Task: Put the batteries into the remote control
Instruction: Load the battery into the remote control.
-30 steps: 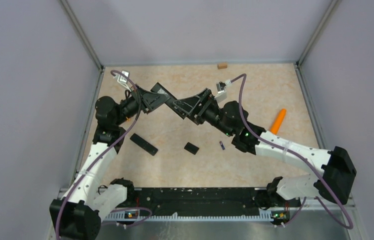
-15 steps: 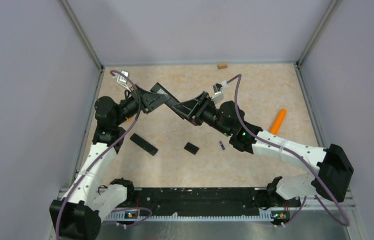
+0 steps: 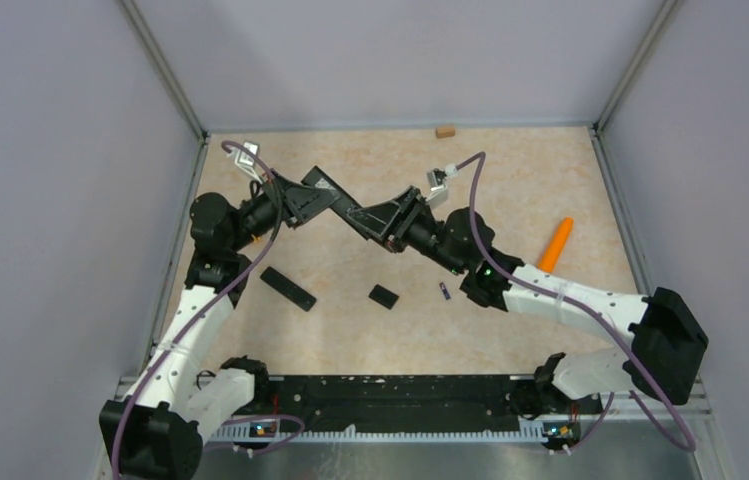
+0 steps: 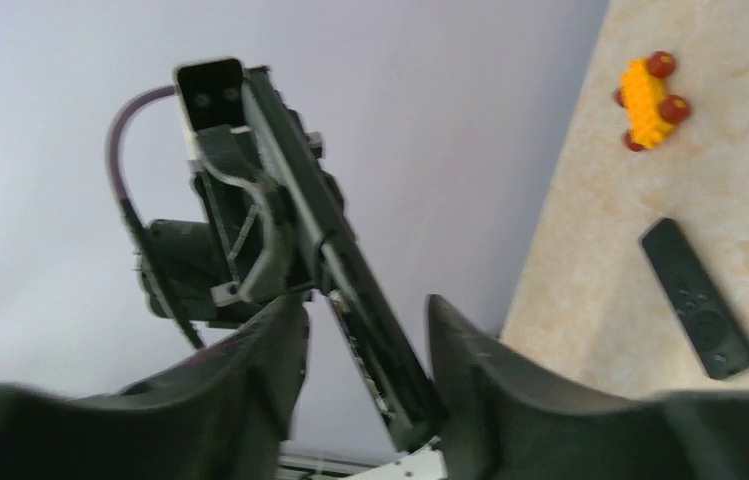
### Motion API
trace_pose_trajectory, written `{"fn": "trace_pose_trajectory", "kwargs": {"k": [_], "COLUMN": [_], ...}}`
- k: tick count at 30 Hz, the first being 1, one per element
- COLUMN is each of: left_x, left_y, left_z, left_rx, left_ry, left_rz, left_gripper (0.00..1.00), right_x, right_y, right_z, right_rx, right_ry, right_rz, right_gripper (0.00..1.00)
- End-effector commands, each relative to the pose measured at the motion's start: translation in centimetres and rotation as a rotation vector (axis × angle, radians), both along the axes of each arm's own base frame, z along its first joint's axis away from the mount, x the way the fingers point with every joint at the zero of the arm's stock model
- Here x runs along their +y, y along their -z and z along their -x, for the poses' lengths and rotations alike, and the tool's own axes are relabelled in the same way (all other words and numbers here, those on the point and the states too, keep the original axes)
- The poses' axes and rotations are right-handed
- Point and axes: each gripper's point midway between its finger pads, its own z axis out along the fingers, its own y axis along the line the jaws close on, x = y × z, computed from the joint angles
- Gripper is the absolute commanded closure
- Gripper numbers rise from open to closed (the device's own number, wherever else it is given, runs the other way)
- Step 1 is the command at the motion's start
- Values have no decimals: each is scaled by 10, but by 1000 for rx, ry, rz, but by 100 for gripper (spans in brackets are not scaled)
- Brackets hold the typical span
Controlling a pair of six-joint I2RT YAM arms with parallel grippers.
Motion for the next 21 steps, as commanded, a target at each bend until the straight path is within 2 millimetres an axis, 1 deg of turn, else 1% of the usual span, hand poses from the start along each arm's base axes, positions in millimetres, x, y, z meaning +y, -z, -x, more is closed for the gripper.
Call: {"fn": "trace_pose_trajectory", "kwargs": {"k": [1,3,4,7,9,12,15,18,21], "left_x": [0,0,0,-1,-2,-3,-4,-4,-5], "left_y": [-15,-14,-13,-15,-16,-19,-19,-19,-19], "left_z": [7,7,7,7,9,11,12,12,12], "left_rx": [-86,-89,-88,-90,-90,-98,-97,-96,-94], "left_ry": [7,6,8,23,36,48,55,63,70], "left_rz": [-15,-20,-22,-25,-24,-20,-17,-13,-7], "left_gripper": [100,100,100,100,100,100,100,100,100], "right_x": [-9,-17,-20,-26,-27,-29,-30,-28,-24], "right_y": [-44,-49,-47,-41,-39,-34,-29,-26,-21], "right_z": [10,11,11,13,17,19,18,17,15], "right_rx": [-158,-195,-201,-218,-248,-278,-295,-303,-304], "right_ry": [-48,-43,-40,-39,-54,-58,-48,-50,-61], "right_rz": [-130,-151,-147,-126,-105,-63,-24,9,32], "right_gripper": [41,28,24,23,29,43,53,60,72]}}
